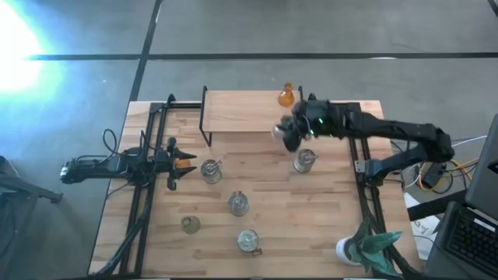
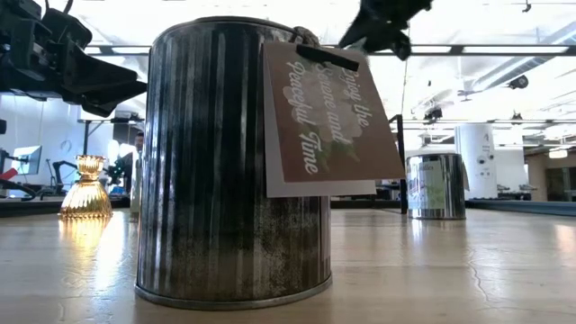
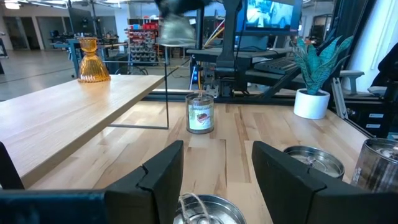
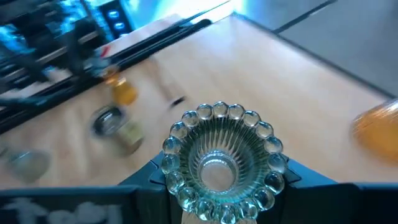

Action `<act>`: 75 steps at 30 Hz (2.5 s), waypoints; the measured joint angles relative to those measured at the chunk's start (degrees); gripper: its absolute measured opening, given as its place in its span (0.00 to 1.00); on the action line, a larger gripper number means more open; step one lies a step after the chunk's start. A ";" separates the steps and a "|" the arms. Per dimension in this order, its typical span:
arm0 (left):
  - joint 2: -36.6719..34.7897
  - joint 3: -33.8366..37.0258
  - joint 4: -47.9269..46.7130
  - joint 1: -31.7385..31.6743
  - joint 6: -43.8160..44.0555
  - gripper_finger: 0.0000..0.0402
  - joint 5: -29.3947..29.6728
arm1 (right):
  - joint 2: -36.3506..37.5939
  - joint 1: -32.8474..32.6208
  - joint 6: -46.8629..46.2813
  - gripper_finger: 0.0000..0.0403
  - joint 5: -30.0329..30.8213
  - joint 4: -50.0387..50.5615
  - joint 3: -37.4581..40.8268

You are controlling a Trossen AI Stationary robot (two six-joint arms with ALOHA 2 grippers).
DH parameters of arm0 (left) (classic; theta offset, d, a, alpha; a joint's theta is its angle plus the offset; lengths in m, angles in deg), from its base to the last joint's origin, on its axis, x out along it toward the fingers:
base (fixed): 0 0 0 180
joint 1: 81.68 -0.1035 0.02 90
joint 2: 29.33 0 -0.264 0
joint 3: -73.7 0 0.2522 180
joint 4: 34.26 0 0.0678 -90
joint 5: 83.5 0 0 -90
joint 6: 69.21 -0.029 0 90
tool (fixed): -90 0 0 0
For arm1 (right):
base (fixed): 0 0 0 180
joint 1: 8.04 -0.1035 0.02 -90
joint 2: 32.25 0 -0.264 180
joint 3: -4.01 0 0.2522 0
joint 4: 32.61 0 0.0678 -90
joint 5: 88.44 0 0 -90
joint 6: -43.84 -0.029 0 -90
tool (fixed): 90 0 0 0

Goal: Pick & Place candle stick holders
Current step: Put the right green candle holder on the shelf aligned with the orange candle holder

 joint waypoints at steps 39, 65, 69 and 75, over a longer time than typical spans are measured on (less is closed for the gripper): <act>0.00 0.00 0.00 0.00 0.00 0.49 -0.02 | -30.34 26.14 46.71 0.30 -36.03 13.54 -34.19; 0.00 0.00 0.00 -0.01 0.00 0.49 0.00 | -45.09 29.42 49.10 0.30 -38.94 19.94 -46.04; 0.00 0.00 0.00 -0.01 0.00 0.49 -0.02 | -45.23 30.27 49.10 0.30 -39.18 19.72 -45.81; 0.00 0.00 0.00 -0.02 0.00 0.49 -0.02 | -45.31 31.09 49.24 0.30 -39.01 19.76 -45.19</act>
